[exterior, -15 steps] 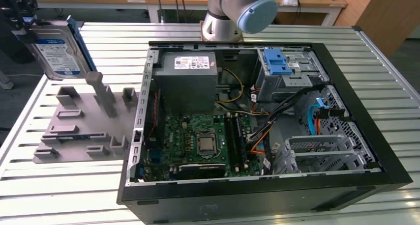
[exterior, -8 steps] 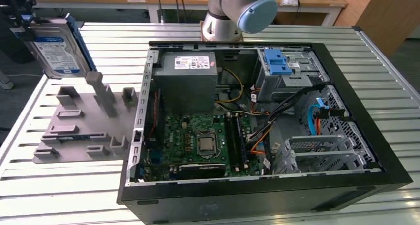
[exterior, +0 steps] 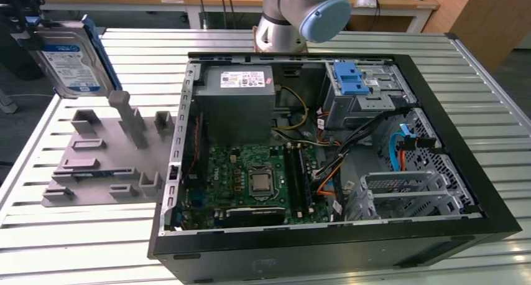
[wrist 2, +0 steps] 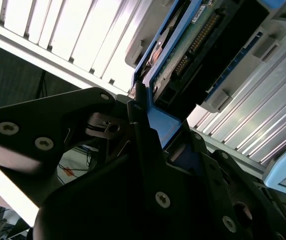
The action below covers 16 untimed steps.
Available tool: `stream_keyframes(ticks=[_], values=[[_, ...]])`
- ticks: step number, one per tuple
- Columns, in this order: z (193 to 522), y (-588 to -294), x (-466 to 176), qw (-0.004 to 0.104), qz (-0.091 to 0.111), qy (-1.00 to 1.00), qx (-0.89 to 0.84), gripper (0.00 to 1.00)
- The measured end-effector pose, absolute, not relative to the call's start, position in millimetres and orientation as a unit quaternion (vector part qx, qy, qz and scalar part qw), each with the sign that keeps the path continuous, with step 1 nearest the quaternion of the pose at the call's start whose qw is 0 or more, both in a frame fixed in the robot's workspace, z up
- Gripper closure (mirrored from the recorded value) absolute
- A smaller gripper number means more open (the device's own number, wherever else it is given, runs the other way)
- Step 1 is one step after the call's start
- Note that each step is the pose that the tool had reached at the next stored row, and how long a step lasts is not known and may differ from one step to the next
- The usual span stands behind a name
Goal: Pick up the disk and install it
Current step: 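Pick up the disk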
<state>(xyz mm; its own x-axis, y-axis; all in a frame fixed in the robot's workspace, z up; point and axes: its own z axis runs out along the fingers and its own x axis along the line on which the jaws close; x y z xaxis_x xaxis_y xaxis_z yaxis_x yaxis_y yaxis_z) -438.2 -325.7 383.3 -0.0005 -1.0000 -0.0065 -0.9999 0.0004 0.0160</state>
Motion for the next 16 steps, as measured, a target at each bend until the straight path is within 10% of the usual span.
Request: stream_keyframes(ticks=[16], values=[[390.8, -325.3, -438.2, 0.003, -0.008, -0.707, 0.707, 0.64]])
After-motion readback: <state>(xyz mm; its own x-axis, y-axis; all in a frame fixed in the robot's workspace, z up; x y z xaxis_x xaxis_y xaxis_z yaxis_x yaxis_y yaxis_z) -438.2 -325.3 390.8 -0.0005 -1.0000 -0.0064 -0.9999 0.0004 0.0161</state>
